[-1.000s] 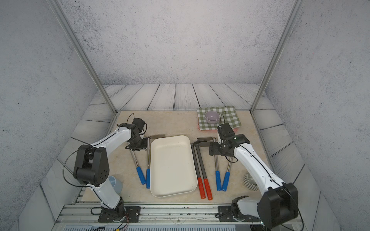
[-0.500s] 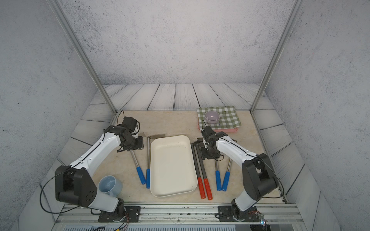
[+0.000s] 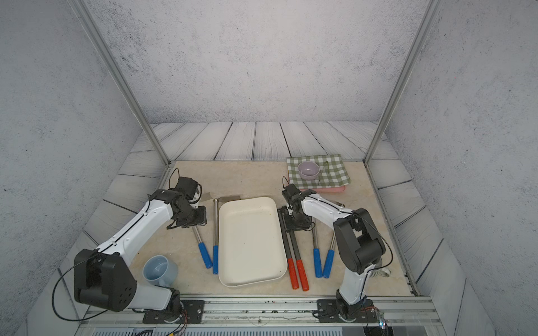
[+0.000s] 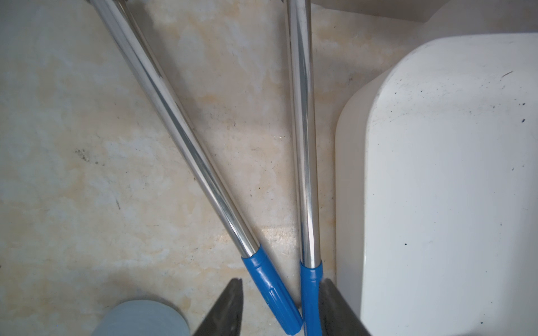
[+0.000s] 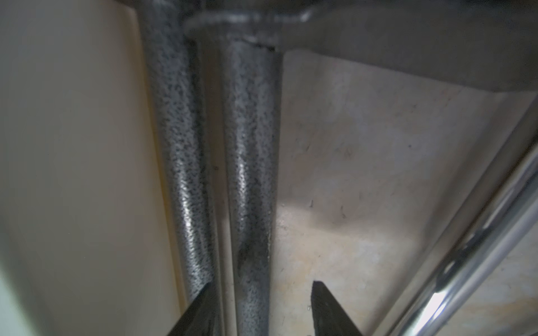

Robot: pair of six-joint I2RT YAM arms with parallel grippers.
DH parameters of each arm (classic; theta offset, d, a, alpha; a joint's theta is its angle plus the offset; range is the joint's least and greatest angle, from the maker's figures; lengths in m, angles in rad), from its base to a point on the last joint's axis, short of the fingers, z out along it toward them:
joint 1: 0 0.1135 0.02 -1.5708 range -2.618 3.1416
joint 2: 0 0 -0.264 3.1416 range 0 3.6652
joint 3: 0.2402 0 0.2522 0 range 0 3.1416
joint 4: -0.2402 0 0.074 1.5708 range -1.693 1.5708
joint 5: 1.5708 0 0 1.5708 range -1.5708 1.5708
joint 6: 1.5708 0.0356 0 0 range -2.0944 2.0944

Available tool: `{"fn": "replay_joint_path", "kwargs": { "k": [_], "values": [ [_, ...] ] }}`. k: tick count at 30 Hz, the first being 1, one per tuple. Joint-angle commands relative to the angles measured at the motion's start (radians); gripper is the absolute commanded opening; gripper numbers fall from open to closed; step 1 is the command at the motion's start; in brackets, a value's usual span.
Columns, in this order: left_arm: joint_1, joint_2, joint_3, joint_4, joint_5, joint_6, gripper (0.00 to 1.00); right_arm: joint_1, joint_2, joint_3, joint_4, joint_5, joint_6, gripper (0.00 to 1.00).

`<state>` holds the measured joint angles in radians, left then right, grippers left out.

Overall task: Put the small hoe into the storage box
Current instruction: Pick up the hoe from the center of the board.

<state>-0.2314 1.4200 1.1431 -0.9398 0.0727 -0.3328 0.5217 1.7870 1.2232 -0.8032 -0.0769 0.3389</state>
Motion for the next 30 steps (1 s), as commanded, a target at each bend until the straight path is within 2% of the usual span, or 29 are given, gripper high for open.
{"fn": "replay_joint_path", "kwargs": {
  "k": [1,22,30],
  "values": [
    [-0.002,-0.021,-0.015,-0.019,-0.009,0.011,0.46,0.006,0.025,0.015,-0.013,0.008,-0.009,0.51],
    [-0.002,-0.053,-0.028,-0.019,-0.006,0.008,0.45,0.021,0.092,-0.001,-0.01,0.025,-0.038,0.33],
    [-0.002,-0.05,-0.017,-0.017,0.0,0.0,0.45,0.02,0.094,0.001,-0.019,0.031,-0.049,0.29]
  ]
}}
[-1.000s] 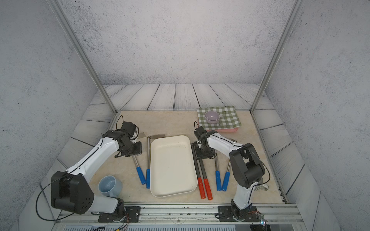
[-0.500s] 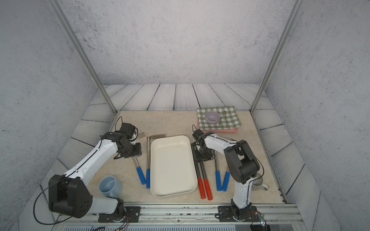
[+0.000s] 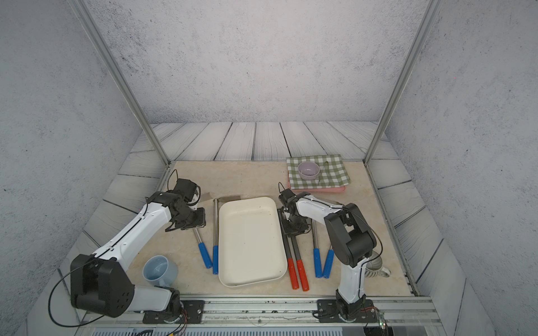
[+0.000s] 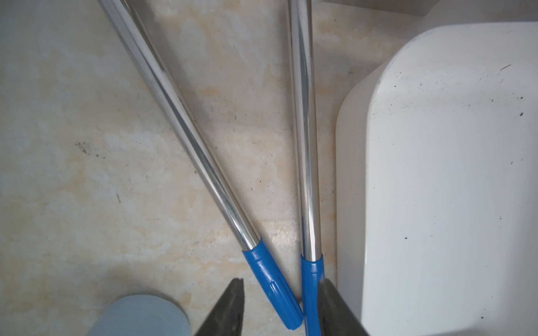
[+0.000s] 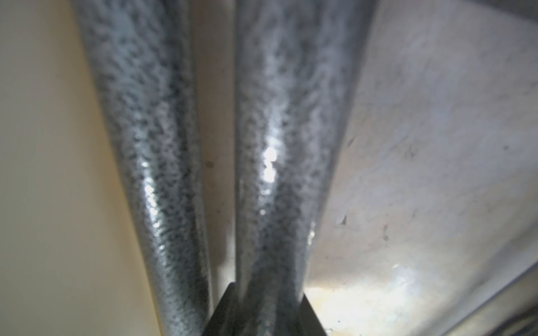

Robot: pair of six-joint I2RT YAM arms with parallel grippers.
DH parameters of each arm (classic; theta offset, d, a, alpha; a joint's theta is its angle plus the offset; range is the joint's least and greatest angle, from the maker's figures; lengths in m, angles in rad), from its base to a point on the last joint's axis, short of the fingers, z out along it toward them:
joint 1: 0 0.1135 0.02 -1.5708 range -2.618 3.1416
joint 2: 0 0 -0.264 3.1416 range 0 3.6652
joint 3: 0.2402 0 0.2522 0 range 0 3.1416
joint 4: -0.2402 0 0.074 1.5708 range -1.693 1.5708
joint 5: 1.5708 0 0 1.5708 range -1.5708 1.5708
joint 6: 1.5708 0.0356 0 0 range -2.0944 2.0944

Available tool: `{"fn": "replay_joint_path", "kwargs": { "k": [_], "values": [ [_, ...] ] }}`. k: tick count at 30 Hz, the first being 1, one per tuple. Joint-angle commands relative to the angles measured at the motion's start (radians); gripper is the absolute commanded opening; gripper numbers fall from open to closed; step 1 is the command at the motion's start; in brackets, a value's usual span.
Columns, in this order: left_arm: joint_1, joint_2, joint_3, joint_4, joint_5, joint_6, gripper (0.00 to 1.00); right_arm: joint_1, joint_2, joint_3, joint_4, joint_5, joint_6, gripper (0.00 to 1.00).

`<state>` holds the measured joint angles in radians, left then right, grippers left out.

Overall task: Put the small hoe into the storage box
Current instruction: Pick up the hoe from the center of the board.

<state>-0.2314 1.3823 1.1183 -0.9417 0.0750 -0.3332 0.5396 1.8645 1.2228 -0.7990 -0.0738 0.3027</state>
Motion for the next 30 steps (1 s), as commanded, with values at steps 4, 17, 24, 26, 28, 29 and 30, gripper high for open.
{"fn": "replay_joint_path", "kwargs": {
  "k": [4,17,24,26,28,29,30],
  "values": [
    [-0.002,-0.013,0.009,-0.021,-0.007,0.002,0.45,0.003,0.015,0.004,-0.027,0.03,-0.014,0.27],
    [-0.002,-0.032,0.02,-0.052,-0.041,0.016,0.45,0.003,-0.047,0.051,-0.093,0.024,-0.002,0.16],
    [-0.002,-0.047,0.033,-0.077,-0.061,0.025,0.45,0.003,-0.127,0.152,-0.235,0.017,0.002,0.06],
    [-0.002,-0.056,0.034,-0.078,-0.063,0.026,0.45,0.002,-0.147,0.191,-0.292,0.016,0.01,0.04],
    [-0.002,-0.061,0.036,-0.078,-0.064,0.026,0.45,0.003,-0.168,0.225,-0.347,0.019,0.021,0.01],
    [-0.003,-0.064,0.036,-0.077,-0.064,0.026,0.45,0.004,-0.18,0.249,-0.38,0.018,0.026,0.01],
    [-0.002,-0.066,0.039,-0.08,-0.062,0.026,0.45,0.005,-0.189,0.273,-0.411,0.015,0.033,0.0]
  ]
}}
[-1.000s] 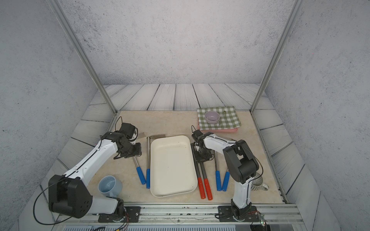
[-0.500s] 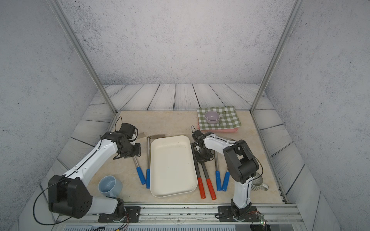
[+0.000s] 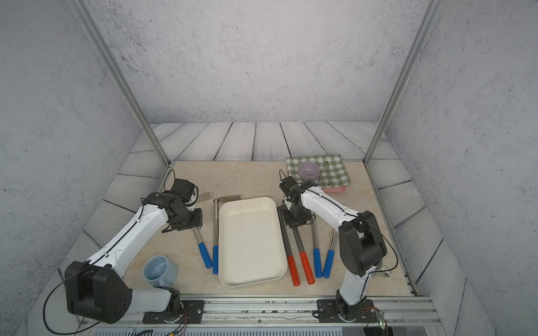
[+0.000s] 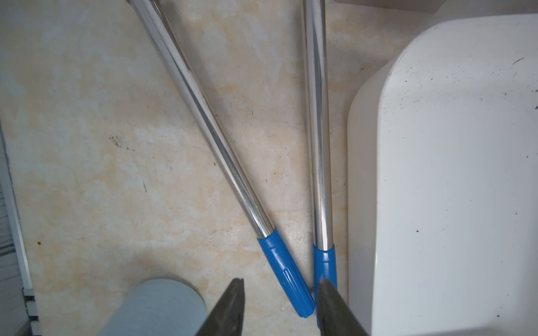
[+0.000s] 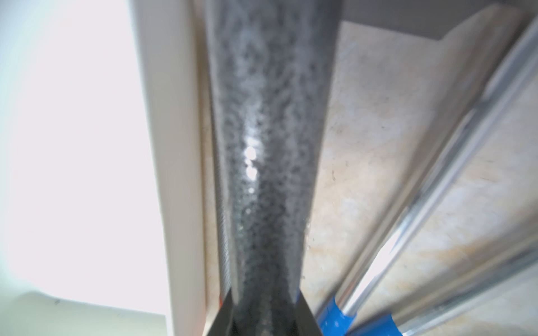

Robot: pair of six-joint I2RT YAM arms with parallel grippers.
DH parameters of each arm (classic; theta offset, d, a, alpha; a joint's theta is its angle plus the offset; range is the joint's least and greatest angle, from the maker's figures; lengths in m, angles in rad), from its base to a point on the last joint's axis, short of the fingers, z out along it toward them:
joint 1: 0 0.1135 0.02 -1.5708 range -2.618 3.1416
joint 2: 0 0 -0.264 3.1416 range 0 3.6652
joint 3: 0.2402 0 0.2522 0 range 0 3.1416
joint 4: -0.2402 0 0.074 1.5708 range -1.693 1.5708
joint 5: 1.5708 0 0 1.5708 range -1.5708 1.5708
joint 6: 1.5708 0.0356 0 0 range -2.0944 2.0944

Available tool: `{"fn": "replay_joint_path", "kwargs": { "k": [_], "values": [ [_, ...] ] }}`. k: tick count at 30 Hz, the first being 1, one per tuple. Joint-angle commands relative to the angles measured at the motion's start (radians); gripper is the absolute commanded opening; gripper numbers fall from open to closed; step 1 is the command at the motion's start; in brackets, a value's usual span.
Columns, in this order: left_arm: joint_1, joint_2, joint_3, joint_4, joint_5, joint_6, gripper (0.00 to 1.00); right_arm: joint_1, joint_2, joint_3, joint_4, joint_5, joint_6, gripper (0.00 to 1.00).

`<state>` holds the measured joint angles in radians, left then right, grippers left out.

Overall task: Put the small hoe into the storage box
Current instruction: Pick up the hoe from the center of the board, then place the hoe in the storage box.

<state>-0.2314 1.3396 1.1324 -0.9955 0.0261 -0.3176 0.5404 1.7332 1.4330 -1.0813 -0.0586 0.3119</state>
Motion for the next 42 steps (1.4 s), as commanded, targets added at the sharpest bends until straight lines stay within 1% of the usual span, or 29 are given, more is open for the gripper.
{"fn": "replay_joint_path", "kwargs": {
  "k": [1,4,6,9,10,12,17,21,25,32,42],
  "values": [
    [-0.002,-0.025,0.027,-0.028,-0.012,0.011,0.45,0.004,-0.071,0.09,-0.159,-0.005,0.036,0.0],
    [-0.002,-0.036,0.035,-0.032,-0.011,0.011,0.44,0.021,-0.094,0.182,-0.215,-0.036,0.083,0.0],
    [-0.002,-0.044,0.038,-0.032,0.006,0.014,0.44,0.054,-0.077,0.266,-0.259,-0.016,0.121,0.02],
    [-0.002,-0.059,0.042,-0.038,0.022,0.01,0.43,0.119,-0.007,0.393,-0.298,-0.016,0.186,0.02],
    [-0.002,-0.067,0.042,-0.043,0.022,0.006,0.44,0.142,0.018,0.43,-0.296,-0.013,0.223,0.0],
    [-0.002,-0.086,0.042,-0.048,0.019,-0.002,0.43,0.188,0.066,0.499,-0.296,0.001,0.295,0.0],
    [-0.003,-0.156,0.026,-0.034,0.017,-0.011,0.43,0.327,0.201,0.676,-0.265,0.126,0.432,0.0],
    [-0.001,-0.2,0.009,-0.02,0.009,-0.015,0.43,0.379,0.314,0.791,-0.264,0.181,0.528,0.0],
    [-0.001,-0.204,0.006,-0.025,0.013,-0.015,0.43,0.385,0.389,0.823,-0.226,0.165,0.61,0.0],
    [0.0,-0.218,-0.007,-0.026,0.011,-0.012,0.43,0.386,0.458,0.838,-0.178,0.138,0.705,0.0],
    [0.0,-0.225,-0.019,-0.024,0.011,-0.009,0.43,0.421,0.538,0.871,-0.168,0.129,0.736,0.0]
  ]
}}
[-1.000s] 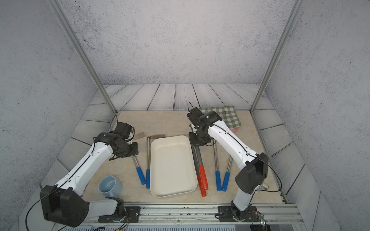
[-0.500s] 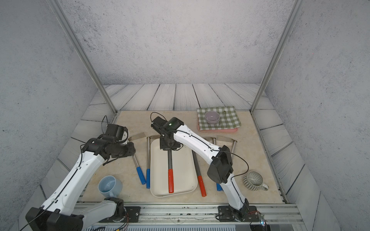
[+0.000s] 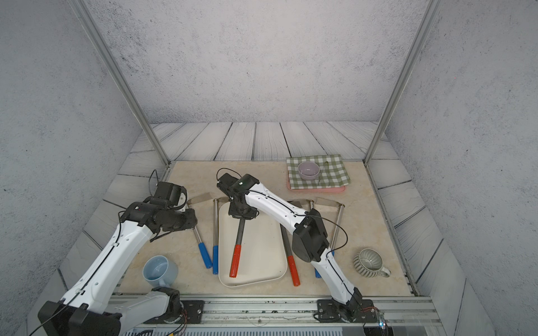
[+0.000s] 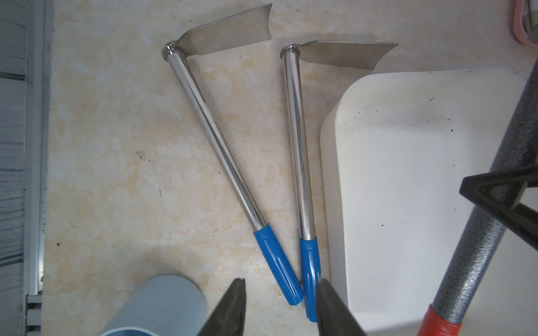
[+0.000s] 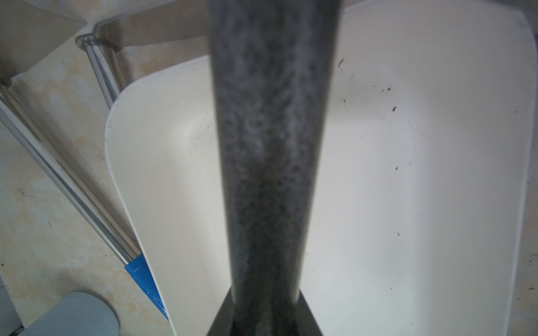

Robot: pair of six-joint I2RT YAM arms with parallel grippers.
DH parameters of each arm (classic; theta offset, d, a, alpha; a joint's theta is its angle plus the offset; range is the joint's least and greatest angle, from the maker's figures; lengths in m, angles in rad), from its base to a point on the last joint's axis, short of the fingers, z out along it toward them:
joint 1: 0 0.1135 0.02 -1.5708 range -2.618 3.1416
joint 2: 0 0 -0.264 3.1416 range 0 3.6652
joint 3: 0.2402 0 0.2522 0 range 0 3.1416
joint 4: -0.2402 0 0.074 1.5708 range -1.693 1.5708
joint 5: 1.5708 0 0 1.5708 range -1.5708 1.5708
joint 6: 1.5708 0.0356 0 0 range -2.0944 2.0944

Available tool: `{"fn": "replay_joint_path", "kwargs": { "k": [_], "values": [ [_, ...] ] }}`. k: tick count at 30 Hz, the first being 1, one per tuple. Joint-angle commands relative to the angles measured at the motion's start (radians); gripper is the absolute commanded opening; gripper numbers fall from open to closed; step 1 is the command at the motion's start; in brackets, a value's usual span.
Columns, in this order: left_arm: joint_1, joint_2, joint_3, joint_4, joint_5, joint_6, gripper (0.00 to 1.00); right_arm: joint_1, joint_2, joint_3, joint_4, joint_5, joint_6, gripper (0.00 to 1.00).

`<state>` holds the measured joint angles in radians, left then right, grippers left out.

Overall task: Put the small hoe into the storage box
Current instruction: Place the hoe in the storage box.

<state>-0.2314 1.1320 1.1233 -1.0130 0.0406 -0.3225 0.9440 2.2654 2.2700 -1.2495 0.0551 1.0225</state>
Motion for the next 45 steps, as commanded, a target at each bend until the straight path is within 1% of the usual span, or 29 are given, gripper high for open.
{"fn": "replay_joint_path", "kwargs": {
  "k": [1,19,25,36,45],
  "values": [
    [0.0,-0.018,-0.01,-0.007,-0.004,-0.003,0.43,0.02,0.011,0.033,0.003,0.013,0.028,0.0],
    [0.0,-0.015,-0.017,-0.002,-0.004,-0.001,0.43,0.042,0.081,0.01,0.013,-0.006,0.056,0.0],
    [0.0,-0.015,-0.019,0.001,-0.002,-0.003,0.43,0.042,0.11,0.007,0.014,0.006,0.064,0.0],
    [0.0,-0.011,-0.023,0.006,-0.006,0.0,0.43,0.042,0.169,0.019,0.024,-0.027,0.068,0.0],
    [0.0,-0.006,-0.02,0.005,-0.011,0.01,0.43,0.042,0.233,0.097,-0.004,-0.04,0.042,0.05]
  ]
}}
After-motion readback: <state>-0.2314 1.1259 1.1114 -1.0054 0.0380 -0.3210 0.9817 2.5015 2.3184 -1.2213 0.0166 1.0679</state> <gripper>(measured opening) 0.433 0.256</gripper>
